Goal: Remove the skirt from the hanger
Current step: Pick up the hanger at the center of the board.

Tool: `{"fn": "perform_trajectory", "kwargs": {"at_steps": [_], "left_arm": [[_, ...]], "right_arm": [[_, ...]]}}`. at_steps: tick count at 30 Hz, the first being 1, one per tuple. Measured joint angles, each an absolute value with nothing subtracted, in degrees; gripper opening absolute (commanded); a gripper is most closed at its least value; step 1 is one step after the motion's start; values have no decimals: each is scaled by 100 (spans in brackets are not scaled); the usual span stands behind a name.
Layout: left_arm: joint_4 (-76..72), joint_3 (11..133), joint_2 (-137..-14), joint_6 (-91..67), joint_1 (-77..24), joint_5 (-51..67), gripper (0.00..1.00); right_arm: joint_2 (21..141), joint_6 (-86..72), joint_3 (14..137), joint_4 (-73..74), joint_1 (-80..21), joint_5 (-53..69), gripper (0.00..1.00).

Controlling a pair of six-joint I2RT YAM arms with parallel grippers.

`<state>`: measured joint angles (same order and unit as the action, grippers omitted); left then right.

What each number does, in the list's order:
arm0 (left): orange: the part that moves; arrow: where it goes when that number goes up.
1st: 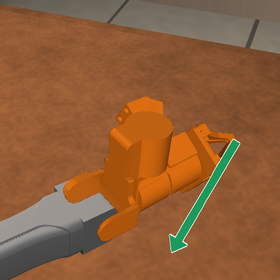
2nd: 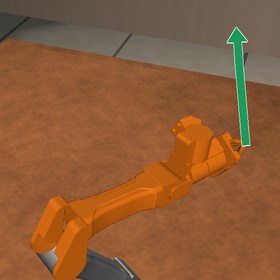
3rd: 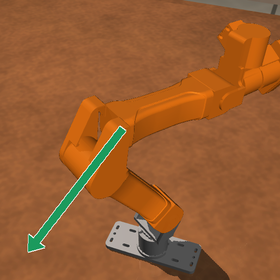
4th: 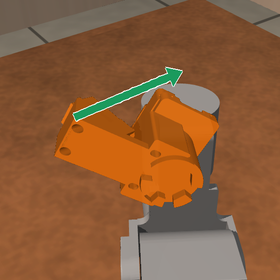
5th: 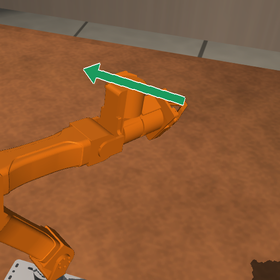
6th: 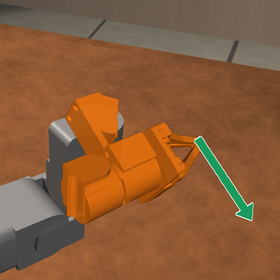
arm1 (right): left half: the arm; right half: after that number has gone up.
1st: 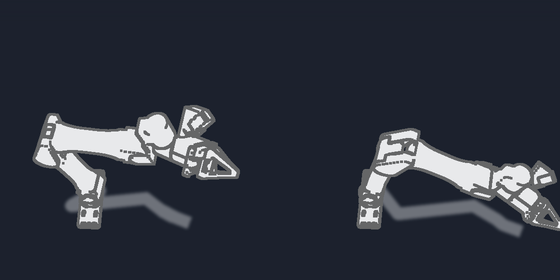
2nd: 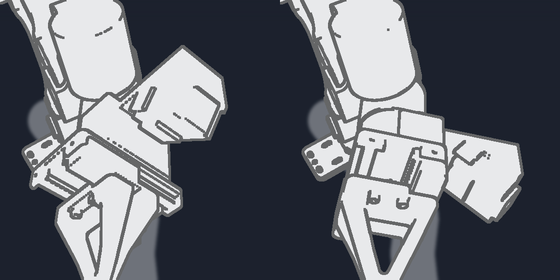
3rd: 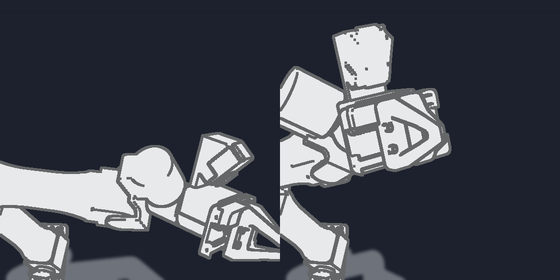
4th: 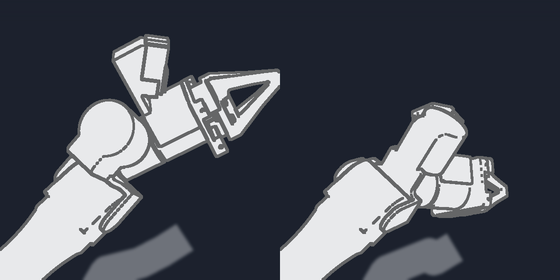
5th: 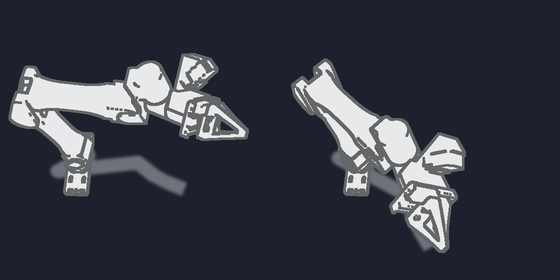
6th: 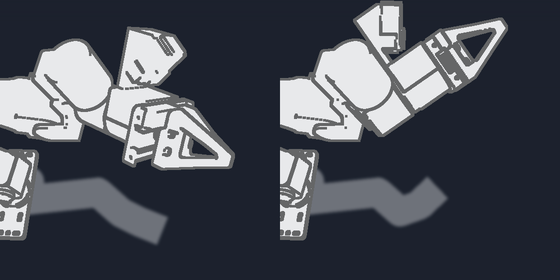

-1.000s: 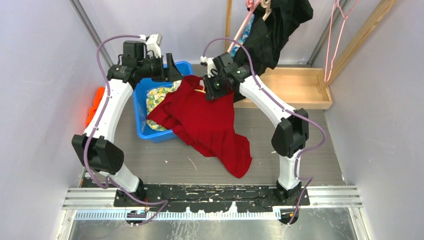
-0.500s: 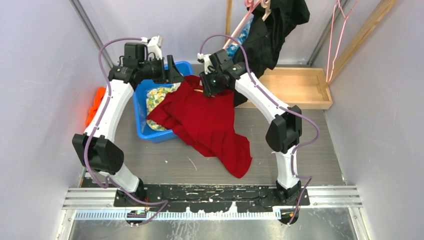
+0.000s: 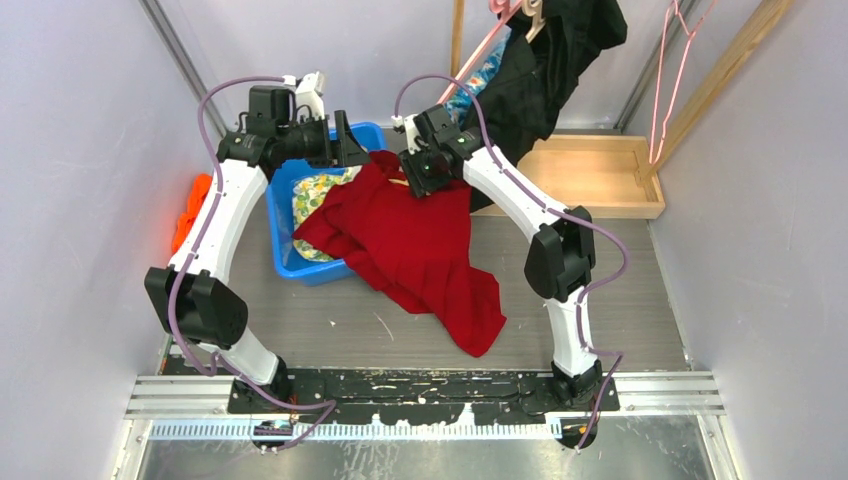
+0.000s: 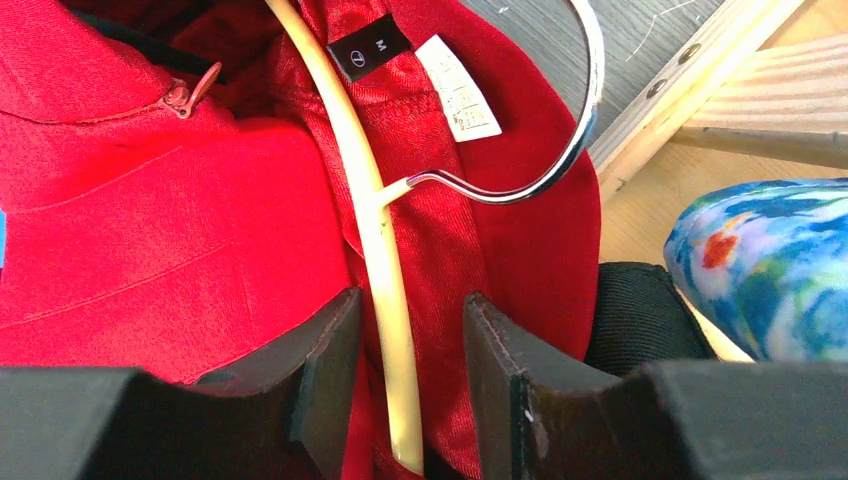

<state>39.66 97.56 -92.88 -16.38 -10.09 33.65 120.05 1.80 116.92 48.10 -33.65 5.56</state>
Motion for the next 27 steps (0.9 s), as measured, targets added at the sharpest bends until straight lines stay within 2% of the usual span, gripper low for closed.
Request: {"fn": "perform_trajectory", "kwargs": {"at_steps": [2,4,9,19,27], "left_arm": [[3964,9756,-9288,-1649,-1009,3391,69],[3962,9756,-9288,-1656,-1009,3413,70],[3940,9697,-9288,-1656,-1009,3413,70],[3920,9686,-9288,-1656,-1009,3409,70],[3835,9592,-9288,-1728,-1009,3398,70]], "right_arm": [[12005,222,11692,4805,-3365,523,45],[12005,252,11688,4805,-3363,521,39],[12005,270,11688,4807,-3361,646,1],[11837,316,11688,5050,-3354,915,0],[10853,386,12005,5450,-3452,908,0]]}}
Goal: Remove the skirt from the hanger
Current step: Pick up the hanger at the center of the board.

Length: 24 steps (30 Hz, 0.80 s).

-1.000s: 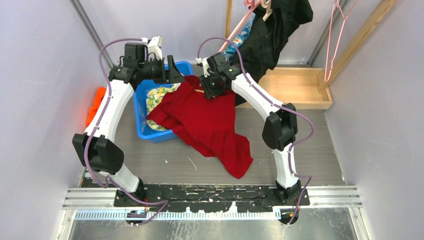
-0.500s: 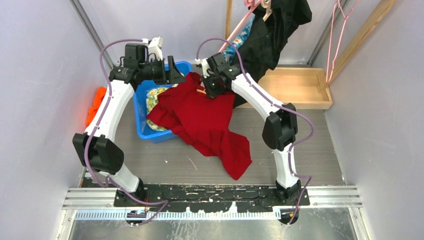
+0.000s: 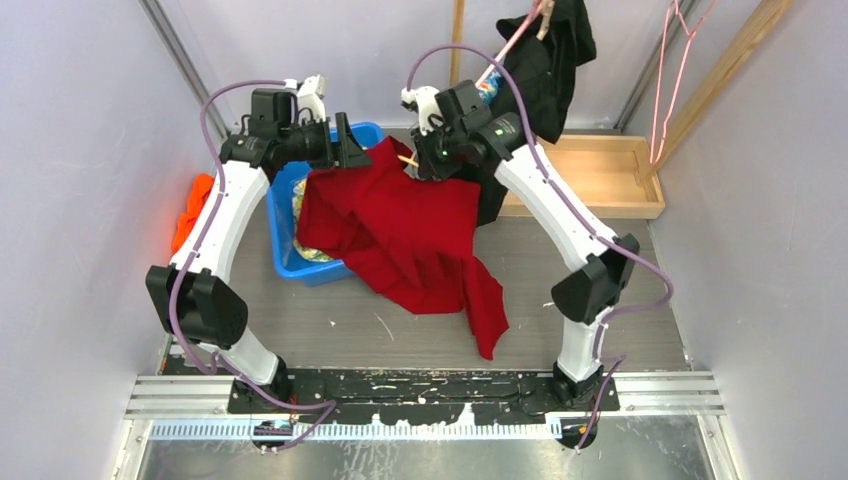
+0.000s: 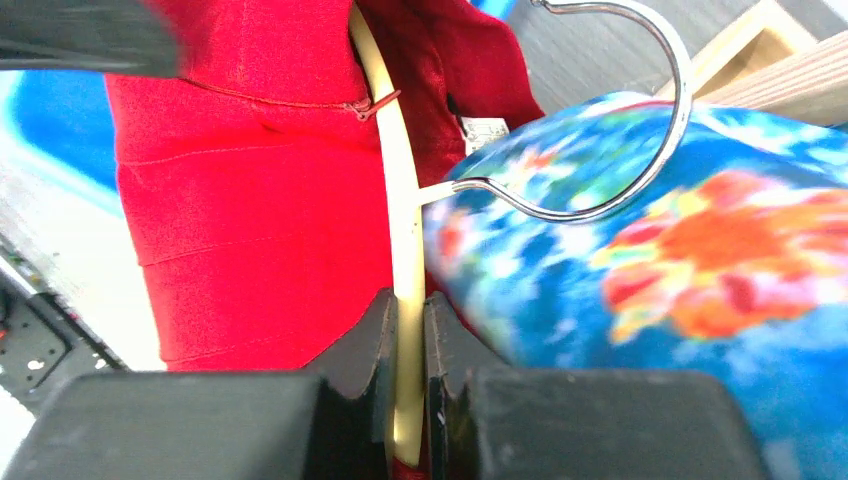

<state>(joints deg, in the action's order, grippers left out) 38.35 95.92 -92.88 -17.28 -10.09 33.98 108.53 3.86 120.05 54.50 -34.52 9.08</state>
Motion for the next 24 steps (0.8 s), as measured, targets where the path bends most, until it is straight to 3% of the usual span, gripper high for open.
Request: {"fn": "perform_trajectory", "kwargs": {"at_steps": [8,17,24], "left_arm": [[3979,10173,-9531,-1868,-1267,3361,70],[4123,11187,-9708,-1859,-1743,3197,72],[4237,11262,-9699,-1680,-1881,2919,72]], "right_arm": [[9937,309,11898,5349,-3715,714,0],[9887,290,11559,5109,-4016,701,0],[9887,296,11472,5076,-4233,956,0]]}}
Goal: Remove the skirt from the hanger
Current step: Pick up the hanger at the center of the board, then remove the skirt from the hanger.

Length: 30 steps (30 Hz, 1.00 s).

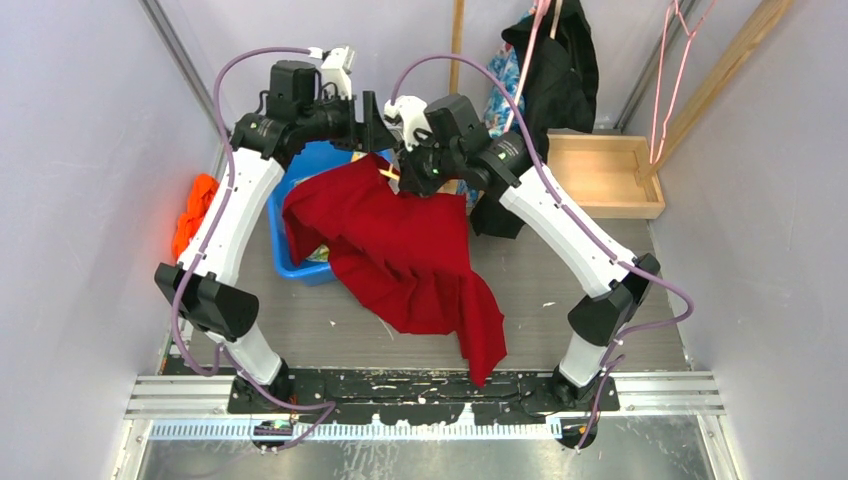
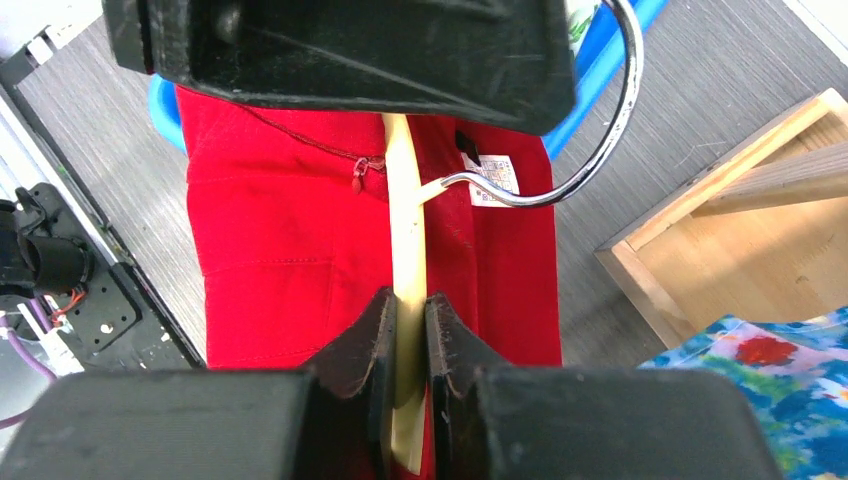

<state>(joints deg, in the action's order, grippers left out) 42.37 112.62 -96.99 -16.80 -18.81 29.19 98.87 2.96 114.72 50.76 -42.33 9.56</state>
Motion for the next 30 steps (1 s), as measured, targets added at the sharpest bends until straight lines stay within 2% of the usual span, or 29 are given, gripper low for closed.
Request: {"fn": "perform_trajectory", "kwargs": {"at_steps": [9,14,15,17,21,22,27,30], "left_arm": [[5369,11607,-9765,-923,-1879,2095,73],[5557,11622,-9771,-751,-1879,1909,67],[5572,11629,-9778,-749,-1879,1933,64],[5610,11701,-9839,-773,-1879,2021,50],[5645,11832,-10055,-880,-1896,2237,3],[5651,11852,-10103,-893,-1905,2287,0],[5701,11869,-10202,-860,-1914,2530,0],[5830,11889,-10200,-746,-1914,2298,0]], "right_arm": [[9806,384,11356,5043,-4191,945,0],[9745,464,11321,5039,-4191,926,0],[9725,469,11308,5039,-4191,923,0],[9673,491,11279,5043,-4191,910,0],[9583,539,11249,5039,-4191,871,0],[9570,554,11246,5039,-4191,858,0],[9559,591,11240,5063,-4185,757,0],[9559,620,11233,5063,-4189,687,0]]}}
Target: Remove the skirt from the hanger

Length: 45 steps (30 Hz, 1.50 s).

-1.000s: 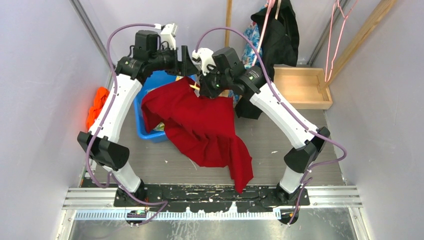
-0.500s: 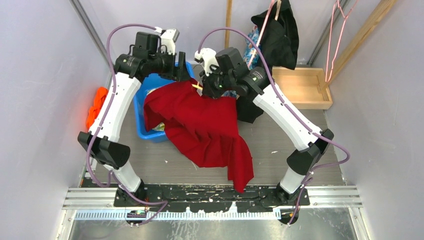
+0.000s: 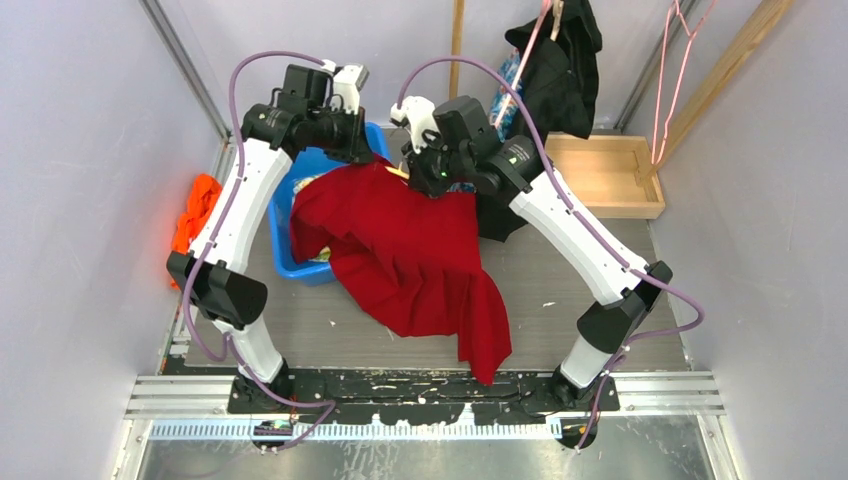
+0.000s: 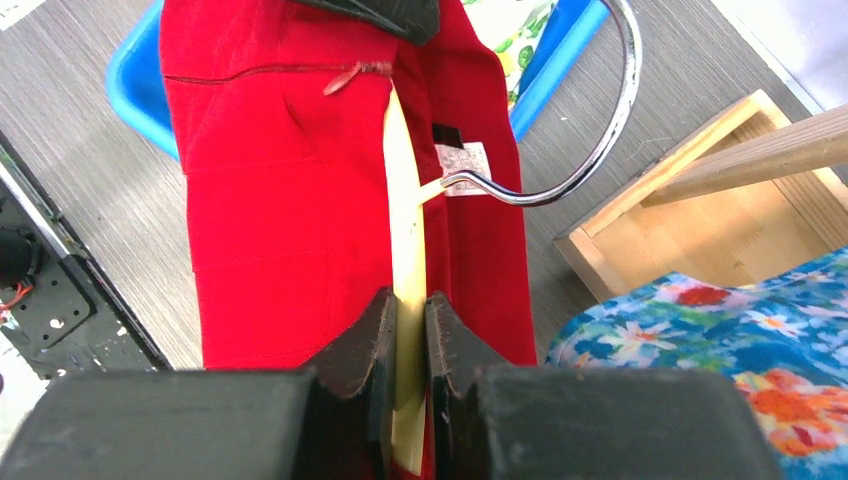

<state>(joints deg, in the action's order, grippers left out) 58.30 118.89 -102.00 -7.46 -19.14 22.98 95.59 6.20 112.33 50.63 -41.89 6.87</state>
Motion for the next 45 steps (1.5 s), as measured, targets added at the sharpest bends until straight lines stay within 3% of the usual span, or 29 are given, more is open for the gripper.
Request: {"fn": "perform_trajectory", "kwargs": {"at_steps": [8,21,25,36,41,45], "left_arm": [[5961,10969,-9730,-377,-1586,1002,0],[5457,9555,-8820,-381,-1035,897,0],[5376,9795,-9229,-440,-838,1229,0],[5441,11883,-10873,-1140,-602,2375,0],[5332,11865,-10895,-1181,-637,2388,0],[5002,11043,-10770,-1181,-685,2523,0]], "right_arm": [[9559,937,11030,5092,-4239,287,0],[9489,1175,10674,4755,-4101,139,0],[9258,1199,10449,4700,-4069,117,0],[8512,762,9872,4300,-3789,-19,0],[8479,727,9880,4298,-3771,-115,0],[8477,816,9889,4510,-3793,-189,0]]}}
